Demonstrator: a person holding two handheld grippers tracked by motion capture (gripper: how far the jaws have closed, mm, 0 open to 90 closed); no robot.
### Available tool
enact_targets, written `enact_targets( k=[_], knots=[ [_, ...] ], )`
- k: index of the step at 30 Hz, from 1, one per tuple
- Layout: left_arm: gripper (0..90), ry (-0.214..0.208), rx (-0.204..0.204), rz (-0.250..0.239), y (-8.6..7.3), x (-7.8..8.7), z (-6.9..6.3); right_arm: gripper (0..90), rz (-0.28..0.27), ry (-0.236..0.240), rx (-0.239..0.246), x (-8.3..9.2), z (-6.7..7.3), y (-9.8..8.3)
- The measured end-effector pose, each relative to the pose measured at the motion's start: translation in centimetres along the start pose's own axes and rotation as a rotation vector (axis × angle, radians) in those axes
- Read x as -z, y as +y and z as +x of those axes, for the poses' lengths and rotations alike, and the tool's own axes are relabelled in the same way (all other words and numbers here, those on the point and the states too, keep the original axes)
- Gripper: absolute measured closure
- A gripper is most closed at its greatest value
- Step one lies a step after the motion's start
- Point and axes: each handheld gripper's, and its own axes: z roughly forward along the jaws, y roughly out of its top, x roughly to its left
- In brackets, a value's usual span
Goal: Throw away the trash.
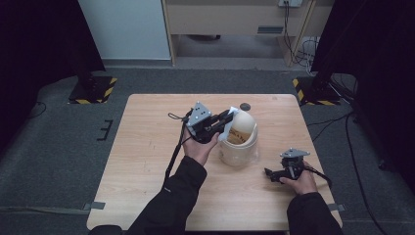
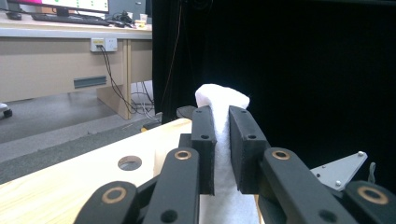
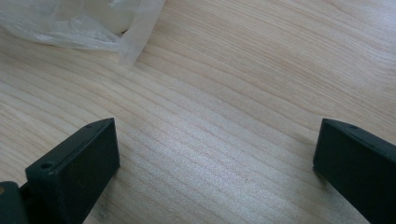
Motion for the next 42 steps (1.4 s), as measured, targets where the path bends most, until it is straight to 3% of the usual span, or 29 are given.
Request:
enact_targets(
  k=[18, 25, 42],
  knots=[
    [78.0, -0.001, -0.03, 0.028, -0.4, -1.4, -0.4, 0.5, 0.0, 0.0, 0.001, 0.0, 0.0, 0.0],
    [76.4, -0.005, -0.013, 0.064, -0.7, -1.7, -0.3, 0.5, 0.0, 0.001, 0.0, 0.0, 0.0, 0.0],
    [77.6, -0.012, -0.01, 0.08, -0.6, -1.2, -0.5, 0.5, 0.0, 0.001, 0.0, 0.0, 0.0, 0.0]
  ],
)
